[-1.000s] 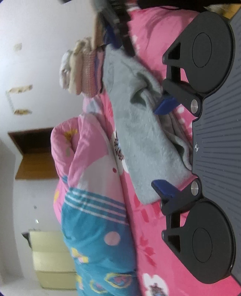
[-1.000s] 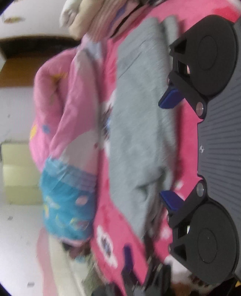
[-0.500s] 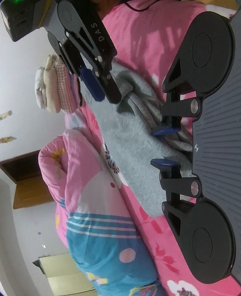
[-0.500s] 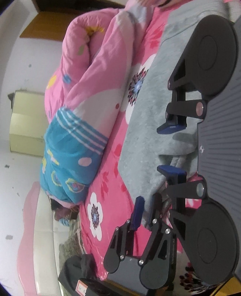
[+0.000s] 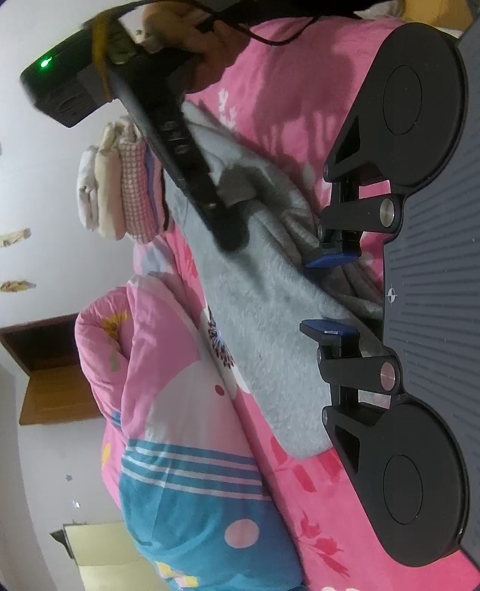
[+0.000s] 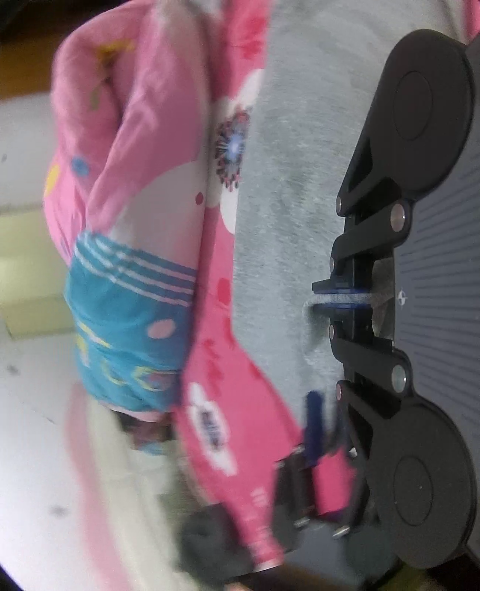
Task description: Fold clothes
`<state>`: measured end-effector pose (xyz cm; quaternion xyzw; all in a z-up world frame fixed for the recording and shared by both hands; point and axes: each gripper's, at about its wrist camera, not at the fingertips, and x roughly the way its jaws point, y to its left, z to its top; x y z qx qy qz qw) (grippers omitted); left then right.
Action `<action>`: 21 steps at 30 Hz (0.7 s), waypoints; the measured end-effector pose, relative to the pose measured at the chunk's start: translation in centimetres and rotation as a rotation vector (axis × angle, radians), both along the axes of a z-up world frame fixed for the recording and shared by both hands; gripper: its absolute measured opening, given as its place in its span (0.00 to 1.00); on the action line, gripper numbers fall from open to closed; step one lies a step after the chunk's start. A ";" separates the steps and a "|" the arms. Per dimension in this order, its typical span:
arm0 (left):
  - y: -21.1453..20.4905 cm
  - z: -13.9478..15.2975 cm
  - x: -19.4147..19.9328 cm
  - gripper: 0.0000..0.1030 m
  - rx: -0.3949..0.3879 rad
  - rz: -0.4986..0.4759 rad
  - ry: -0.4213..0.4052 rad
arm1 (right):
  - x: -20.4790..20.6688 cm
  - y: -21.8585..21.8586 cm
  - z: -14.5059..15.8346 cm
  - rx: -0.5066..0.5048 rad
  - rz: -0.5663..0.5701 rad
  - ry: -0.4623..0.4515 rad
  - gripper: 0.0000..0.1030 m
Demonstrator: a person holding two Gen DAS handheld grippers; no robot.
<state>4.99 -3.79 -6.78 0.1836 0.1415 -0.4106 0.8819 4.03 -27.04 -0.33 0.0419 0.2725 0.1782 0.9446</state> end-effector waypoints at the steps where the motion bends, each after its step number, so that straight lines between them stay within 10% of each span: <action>1: -0.2 0.0 0.0 0.29 0.006 -0.001 -0.004 | 0.0 -0.4 -0.2 0.037 -0.001 0.004 0.04; 9: -0.3 0.3 0.4 0.14 -0.034 0.100 -0.041 | -1.0 -2.3 -0.6 0.182 0.004 -0.039 0.04; 21: 0.4 0.7 1.1 0.09 -0.102 0.172 -0.023 | -4.9 -2.6 1.2 0.071 0.017 -0.161 0.04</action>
